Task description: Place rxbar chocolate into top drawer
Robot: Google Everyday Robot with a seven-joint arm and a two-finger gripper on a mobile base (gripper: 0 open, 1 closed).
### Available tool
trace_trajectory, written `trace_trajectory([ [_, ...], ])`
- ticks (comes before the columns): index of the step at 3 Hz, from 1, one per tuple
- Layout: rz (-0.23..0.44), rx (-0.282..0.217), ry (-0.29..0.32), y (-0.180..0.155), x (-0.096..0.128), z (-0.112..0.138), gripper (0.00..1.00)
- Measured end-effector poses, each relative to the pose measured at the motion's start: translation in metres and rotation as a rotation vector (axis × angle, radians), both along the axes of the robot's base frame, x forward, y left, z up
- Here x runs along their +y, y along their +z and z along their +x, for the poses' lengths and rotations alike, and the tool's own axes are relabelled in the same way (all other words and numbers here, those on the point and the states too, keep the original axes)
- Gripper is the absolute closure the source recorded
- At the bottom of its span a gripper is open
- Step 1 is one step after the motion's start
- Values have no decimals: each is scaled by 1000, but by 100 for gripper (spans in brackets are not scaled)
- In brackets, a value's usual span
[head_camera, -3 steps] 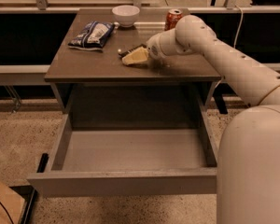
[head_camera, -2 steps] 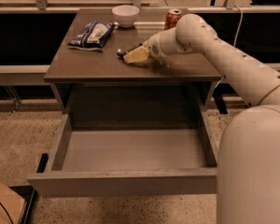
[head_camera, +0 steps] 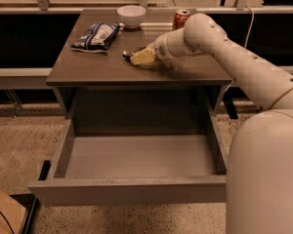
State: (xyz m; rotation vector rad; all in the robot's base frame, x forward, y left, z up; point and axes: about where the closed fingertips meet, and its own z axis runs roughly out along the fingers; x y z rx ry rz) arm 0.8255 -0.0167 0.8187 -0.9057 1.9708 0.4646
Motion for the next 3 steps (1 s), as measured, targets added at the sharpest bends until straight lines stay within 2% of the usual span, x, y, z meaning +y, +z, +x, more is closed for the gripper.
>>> trace_trajectory([
  [3,0,0,0,2,0,0,100],
])
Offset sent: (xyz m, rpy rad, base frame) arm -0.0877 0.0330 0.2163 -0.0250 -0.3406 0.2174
